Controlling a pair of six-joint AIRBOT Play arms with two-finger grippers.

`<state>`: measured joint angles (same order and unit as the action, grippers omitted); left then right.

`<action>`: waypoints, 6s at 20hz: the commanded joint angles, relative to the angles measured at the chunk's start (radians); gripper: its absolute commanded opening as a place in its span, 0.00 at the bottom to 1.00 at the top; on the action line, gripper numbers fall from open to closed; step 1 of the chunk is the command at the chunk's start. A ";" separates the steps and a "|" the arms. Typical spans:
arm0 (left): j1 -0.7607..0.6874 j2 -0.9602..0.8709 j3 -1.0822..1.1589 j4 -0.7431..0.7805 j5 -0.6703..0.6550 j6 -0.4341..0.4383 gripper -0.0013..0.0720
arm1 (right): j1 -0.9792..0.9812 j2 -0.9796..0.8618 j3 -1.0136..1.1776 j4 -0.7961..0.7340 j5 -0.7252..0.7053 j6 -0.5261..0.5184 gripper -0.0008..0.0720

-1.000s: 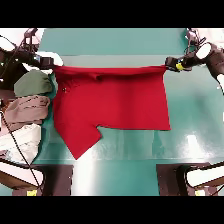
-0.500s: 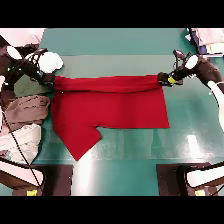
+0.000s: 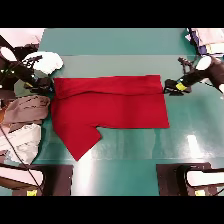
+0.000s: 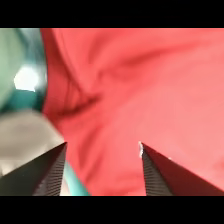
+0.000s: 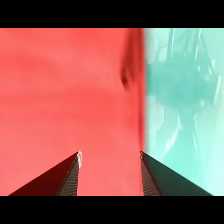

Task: Fold the shirts.

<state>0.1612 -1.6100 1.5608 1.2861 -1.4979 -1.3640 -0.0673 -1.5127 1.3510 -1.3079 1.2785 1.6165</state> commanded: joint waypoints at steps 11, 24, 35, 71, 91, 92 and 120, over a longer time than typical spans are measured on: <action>0.008 0.647 -1.008 -0.172 0.224 -0.078 0.75 | -0.127 0.317 -0.330 0.269 0.024 -0.168 0.60; 0.008 0.640 -1.044 -0.168 0.384 -0.124 0.75 | -0.041 0.317 -0.330 0.270 0.031 -0.167 0.60; 0.008 0.640 -1.044 -0.203 0.435 -0.122 0.06 | -0.041 0.317 -0.330 0.269 0.035 -0.167 0.56; 0.008 0.640 -0.988 -0.251 0.212 -0.001 0.76 | -0.556 0.372 -0.624 0.287 0.006 -0.377 0.02; -0.199 0.647 -1.078 -0.438 0.335 -0.016 0.05 | -0.564 0.407 -0.624 0.282 0.111 -0.376 0.02; -0.199 0.649 -1.029 -0.386 0.253 -0.016 0.05 | -0.564 0.435 -0.624 0.282 0.135 -0.376 0.02; -0.199 0.252 -0.413 -0.241 0.813 -0.043 0.05 | -0.264 0.059 -0.111 0.261 -0.042 -0.116 0.03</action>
<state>-0.0383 -1.3056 1.1084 1.0523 -0.7479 -1.4059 -0.3672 -1.3811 1.1851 -1.0473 1.2812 1.4639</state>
